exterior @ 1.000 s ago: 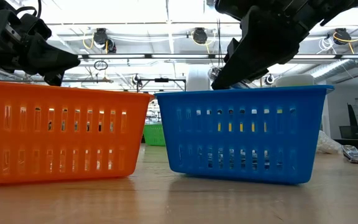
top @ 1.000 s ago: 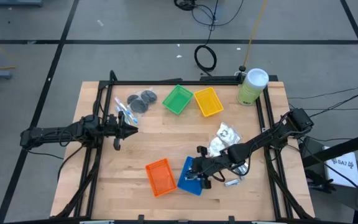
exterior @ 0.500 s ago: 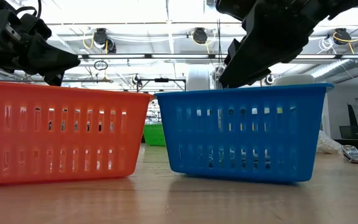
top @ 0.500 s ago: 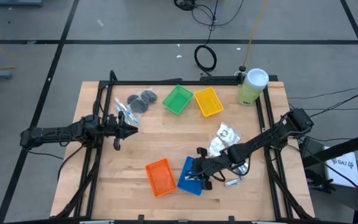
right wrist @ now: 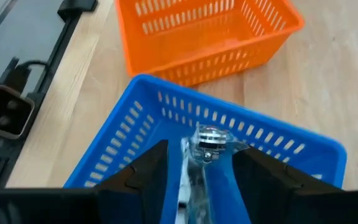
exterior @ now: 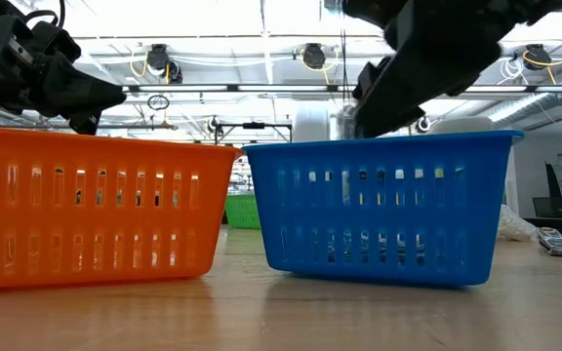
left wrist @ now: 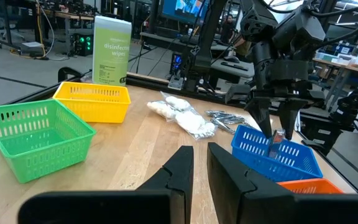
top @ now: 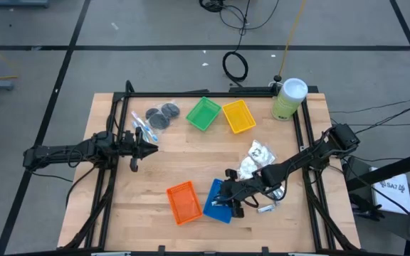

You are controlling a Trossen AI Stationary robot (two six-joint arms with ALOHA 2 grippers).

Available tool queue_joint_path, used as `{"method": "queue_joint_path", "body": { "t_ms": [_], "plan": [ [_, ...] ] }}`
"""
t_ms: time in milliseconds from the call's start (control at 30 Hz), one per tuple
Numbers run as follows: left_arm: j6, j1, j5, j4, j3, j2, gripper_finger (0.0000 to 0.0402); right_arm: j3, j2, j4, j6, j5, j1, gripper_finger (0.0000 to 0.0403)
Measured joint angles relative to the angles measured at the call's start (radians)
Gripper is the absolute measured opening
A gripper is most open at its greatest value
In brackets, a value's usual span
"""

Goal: Pick & Place Travel size toiletries
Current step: Put the silver nail cutter into the blue bin

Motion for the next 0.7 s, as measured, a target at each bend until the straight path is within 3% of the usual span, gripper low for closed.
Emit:
{"method": "queue_joint_path", "body": {
  "t_ms": [400,700],
  "plan": [
    [0.0,0.0,0.0,0.001,0.0,0.0,0.0044,0.001,-0.133,-0.192,0.127,0.005,0.026,0.0165],
    [0.0,0.0,0.0,0.0,0.0,0.0,0.0044,0.0,-0.158,-0.531,0.447,0.026,0.136,0.0164]
  ]
}}
